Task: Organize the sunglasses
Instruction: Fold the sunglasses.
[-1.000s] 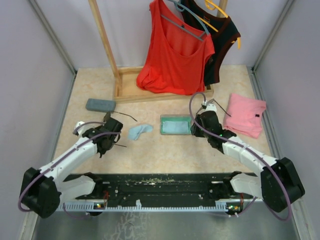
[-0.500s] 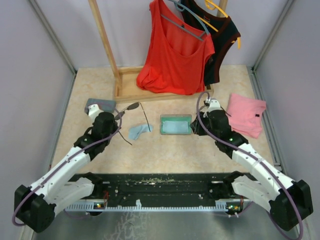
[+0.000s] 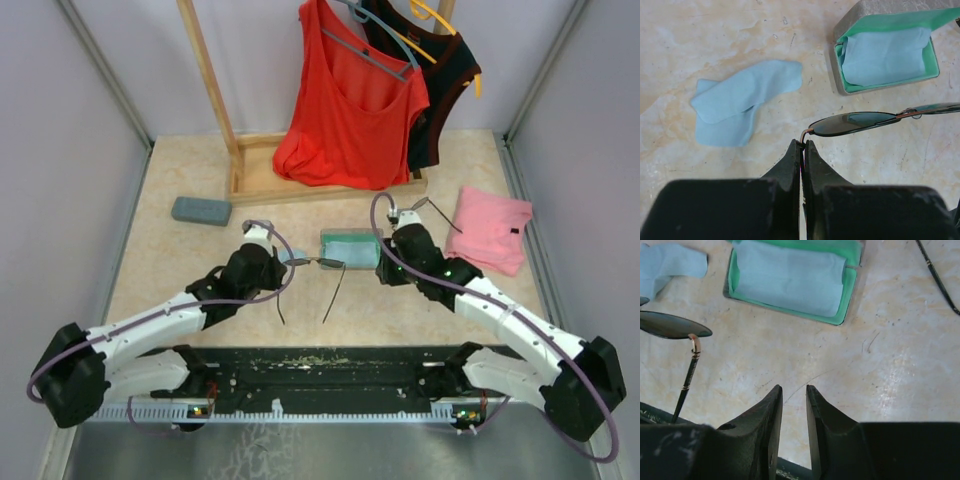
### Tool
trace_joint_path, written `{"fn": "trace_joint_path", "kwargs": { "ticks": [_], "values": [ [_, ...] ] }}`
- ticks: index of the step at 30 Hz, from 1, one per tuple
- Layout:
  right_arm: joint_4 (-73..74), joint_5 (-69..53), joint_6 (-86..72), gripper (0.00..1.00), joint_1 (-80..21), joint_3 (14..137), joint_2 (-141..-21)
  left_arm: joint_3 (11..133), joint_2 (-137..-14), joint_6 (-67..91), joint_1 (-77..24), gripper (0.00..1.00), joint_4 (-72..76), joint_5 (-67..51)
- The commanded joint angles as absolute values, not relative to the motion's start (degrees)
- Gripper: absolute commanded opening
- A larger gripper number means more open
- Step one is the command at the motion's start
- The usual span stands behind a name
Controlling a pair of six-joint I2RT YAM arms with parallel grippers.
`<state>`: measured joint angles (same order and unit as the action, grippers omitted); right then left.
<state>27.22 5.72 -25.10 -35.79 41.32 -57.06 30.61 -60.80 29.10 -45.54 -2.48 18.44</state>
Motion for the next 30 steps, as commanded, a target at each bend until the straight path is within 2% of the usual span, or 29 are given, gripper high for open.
{"fn": "trace_joint_path", "kwargs": {
  "ticks": [1, 10, 19, 30],
  "values": [
    [25.7, 14.3, -31.7, 0.26, -41.1, 41.0, -58.6, 30.4, -64.4, 27.5, -46.0, 0.0, 3.9, 19.3],
    [15.5, 15.7, -36.8, 0.26, -48.9, 36.9, -62.9, 28.4, -66.9, 27.9, -46.3, 0.0, 7.6, 14.2],
    [10.0, 19.8, -36.8, 0.23, -57.5, 34.7, -67.8, 30.4, -69.3, 34.7, -46.9, 0.0, 1.0, 17.8],
    [3.7, 13.9, -35.6, 0.21, -58.3, 37.7, -75.2, 31.5, -70.1, 34.5, -48.7, 0.0, 1.0, 18.9]
  ]
}}
